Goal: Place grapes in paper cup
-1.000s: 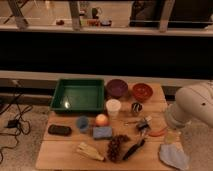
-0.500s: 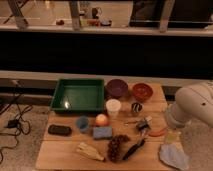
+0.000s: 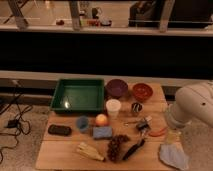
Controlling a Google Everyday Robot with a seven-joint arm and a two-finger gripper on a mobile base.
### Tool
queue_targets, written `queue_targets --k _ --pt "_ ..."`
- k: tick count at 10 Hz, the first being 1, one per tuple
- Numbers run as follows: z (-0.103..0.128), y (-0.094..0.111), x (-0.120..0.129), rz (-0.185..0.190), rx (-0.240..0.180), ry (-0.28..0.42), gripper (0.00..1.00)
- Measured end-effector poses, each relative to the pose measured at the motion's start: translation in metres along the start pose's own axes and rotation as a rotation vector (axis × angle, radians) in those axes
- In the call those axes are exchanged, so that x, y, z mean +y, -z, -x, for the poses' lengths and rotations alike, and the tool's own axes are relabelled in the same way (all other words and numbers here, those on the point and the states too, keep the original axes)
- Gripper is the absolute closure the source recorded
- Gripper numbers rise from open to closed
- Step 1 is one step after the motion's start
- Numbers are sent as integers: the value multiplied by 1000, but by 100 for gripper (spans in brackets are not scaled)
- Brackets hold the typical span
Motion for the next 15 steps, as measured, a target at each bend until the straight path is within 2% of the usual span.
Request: queue_targets --k 1,3,4,7,9,11,12,13,15 --pt "5 -9 4 21 9 12 20" --pt "22 -43 29 91 40 52 20" --pt "32 -52 38 110 47 74 20" --pt "58 -72 59 173 43 155 20" --pt "87 -77 72 203 11 247 20" --pt "115 -81 84 217 -34 351 20" --pt "130 -84 88 229 -82 396 20" --pt "145 -88 86 239 -177 420 20" --pt "156 -94 77 263 -287 414 20"
